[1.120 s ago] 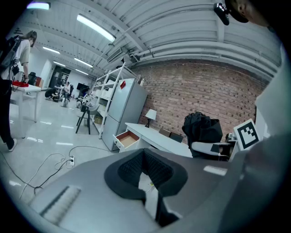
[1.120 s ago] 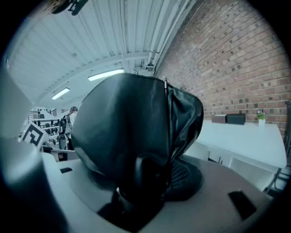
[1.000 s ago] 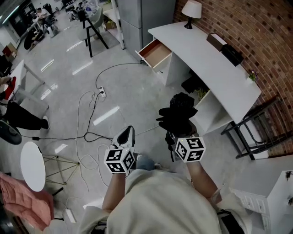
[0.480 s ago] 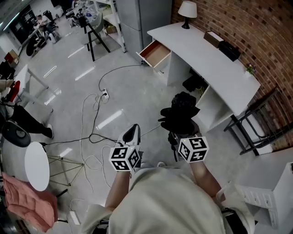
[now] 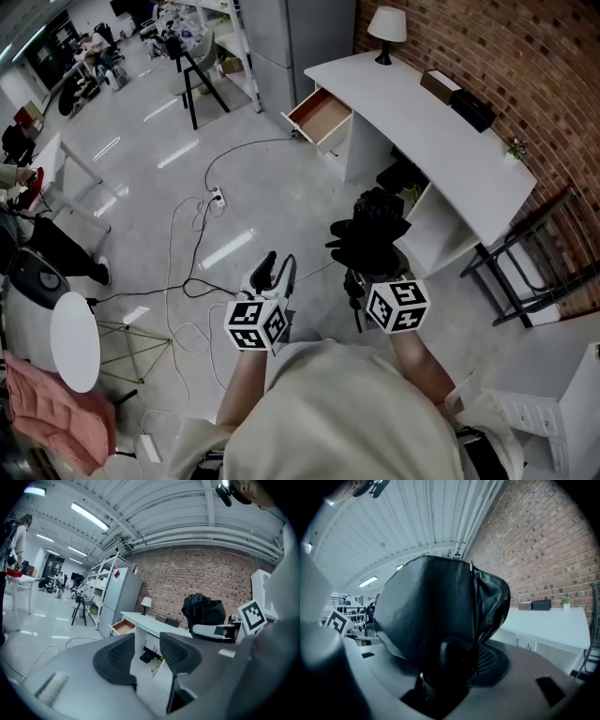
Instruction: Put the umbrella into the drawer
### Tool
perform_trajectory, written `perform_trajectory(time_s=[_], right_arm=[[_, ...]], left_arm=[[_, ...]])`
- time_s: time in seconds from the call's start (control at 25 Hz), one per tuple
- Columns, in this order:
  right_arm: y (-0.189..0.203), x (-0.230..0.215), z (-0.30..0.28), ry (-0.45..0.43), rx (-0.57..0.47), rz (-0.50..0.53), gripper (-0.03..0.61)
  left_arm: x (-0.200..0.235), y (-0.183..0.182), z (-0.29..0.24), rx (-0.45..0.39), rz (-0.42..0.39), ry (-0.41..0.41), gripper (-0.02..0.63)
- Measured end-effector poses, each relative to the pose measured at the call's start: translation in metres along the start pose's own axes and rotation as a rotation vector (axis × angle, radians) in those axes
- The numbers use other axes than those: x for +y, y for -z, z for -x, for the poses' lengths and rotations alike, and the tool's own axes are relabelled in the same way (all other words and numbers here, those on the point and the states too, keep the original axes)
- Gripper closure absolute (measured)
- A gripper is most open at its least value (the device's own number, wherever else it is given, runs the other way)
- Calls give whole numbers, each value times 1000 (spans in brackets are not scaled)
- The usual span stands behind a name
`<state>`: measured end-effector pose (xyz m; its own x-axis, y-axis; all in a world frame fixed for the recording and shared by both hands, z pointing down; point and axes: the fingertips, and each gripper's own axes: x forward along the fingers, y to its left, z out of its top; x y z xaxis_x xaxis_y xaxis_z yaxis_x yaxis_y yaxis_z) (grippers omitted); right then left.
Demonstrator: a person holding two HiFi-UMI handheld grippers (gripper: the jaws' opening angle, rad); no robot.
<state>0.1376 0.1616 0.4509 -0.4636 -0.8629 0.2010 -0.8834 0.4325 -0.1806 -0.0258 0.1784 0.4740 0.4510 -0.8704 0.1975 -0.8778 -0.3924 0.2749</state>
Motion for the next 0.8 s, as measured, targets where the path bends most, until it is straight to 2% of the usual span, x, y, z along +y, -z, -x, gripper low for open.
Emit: perform_trajectory(time_s=[0.2,0.32,0.52,0.8], right_arm=[[-9,-11,-10,-19,8,4,331],[-15,-16,-18,-27,7,-5,331],[-18,-24,-38,-29,4,-9,331],[-21,-43,-100,-27,20,-6,331]], left_arm=[[2,-5,-18,5,23,-20,328],[6,-9,-27,7,36,-35,283],[16,-9,-44,5,44,-34,235],[55,-21,-93,-1,49,-41,213]])
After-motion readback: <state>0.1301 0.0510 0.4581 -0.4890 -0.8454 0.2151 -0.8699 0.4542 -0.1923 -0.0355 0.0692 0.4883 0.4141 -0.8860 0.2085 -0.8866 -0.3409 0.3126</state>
